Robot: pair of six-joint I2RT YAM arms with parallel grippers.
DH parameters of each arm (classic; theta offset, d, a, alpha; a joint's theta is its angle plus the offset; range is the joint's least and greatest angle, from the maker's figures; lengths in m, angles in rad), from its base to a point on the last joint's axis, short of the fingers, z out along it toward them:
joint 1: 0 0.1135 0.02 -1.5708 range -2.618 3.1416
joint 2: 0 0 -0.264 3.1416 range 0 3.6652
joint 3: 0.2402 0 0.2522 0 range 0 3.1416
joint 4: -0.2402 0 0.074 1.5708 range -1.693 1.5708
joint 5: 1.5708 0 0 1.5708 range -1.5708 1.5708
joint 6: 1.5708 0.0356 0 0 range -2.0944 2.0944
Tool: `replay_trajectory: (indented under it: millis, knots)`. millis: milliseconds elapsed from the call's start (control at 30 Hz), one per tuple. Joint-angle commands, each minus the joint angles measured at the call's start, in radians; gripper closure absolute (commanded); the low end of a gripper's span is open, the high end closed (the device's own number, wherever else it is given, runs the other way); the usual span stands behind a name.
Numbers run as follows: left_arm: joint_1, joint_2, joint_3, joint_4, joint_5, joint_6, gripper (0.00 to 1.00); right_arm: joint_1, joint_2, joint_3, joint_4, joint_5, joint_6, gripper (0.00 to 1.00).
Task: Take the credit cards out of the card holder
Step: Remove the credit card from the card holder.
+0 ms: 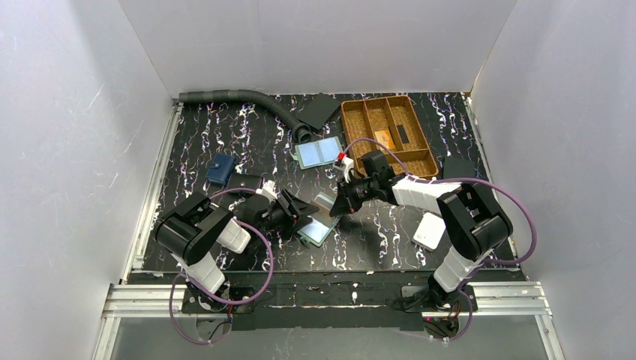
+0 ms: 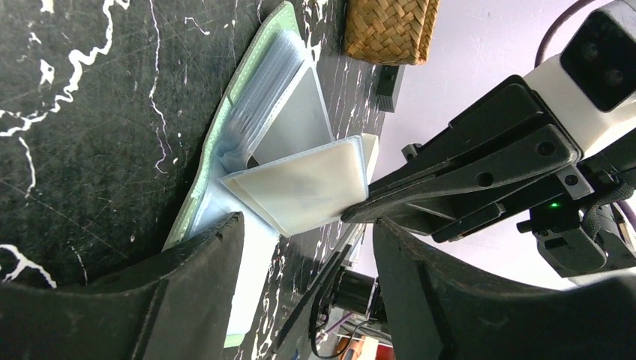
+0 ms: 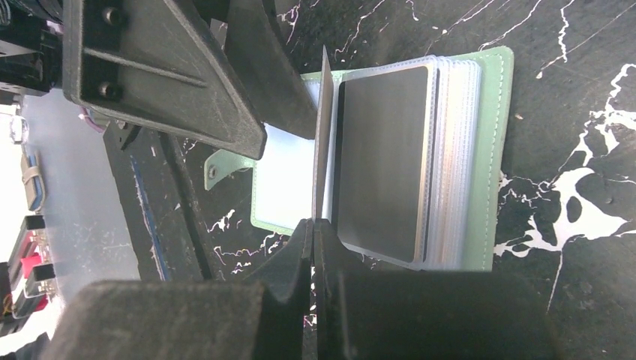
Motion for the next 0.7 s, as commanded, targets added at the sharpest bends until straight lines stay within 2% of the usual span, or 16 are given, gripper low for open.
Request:
replay_trajectory:
  millis: [0,167,300,667]
  knots:
    - [0.005,-0.002,-0.015,0.058,0.001,0.003,0.37,0.018,-0.002,0.027,-0.005,-0.002,-0.041,0.98]
    - [0.006,0.004,-0.004,0.064,0.007,0.003,0.36,0.052,0.004,0.040,-0.028,-0.002,-0.077,0.96]
    - [0.005,0.009,-0.005,0.066,0.009,0.000,0.36,0.076,0.003,0.049,-0.045,-0.008,-0.106,0.91]
    - [0.004,0.052,-0.030,0.065,0.043,-0.022,0.39,0.112,-0.006,0.052,-0.048,-0.086,-0.123,0.66]
